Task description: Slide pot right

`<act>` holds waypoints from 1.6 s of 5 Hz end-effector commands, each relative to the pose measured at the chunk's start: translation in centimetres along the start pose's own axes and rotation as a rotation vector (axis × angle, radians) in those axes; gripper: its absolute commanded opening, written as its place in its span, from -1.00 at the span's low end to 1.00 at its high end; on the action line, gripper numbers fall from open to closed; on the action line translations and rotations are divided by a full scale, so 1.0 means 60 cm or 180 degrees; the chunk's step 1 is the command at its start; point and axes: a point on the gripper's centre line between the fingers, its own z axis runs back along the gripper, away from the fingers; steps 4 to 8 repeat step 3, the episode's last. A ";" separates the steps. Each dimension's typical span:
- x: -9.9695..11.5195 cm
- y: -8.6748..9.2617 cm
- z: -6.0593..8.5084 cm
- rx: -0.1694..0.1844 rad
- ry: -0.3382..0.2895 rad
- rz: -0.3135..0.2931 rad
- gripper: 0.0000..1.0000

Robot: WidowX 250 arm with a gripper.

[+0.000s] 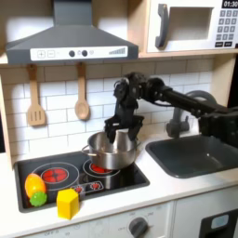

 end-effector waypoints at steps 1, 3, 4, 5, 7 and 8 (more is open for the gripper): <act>-0.006 -0.014 0.068 -0.0225 0.0117 -0.0095 1.00; -0.002 -0.005 0.065 -0.0211 0.0112 -0.0062 1.00; -0.002 -0.005 0.065 -0.0211 0.0112 -0.0062 1.00; -0.002 -0.005 0.065 -0.0211 0.0112 -0.0062 1.00; -0.002 -0.005 0.065 -0.0211 0.0112 -0.0062 1.00; -0.002 -0.005 0.065 -0.0211 0.0112 -0.0062 1.00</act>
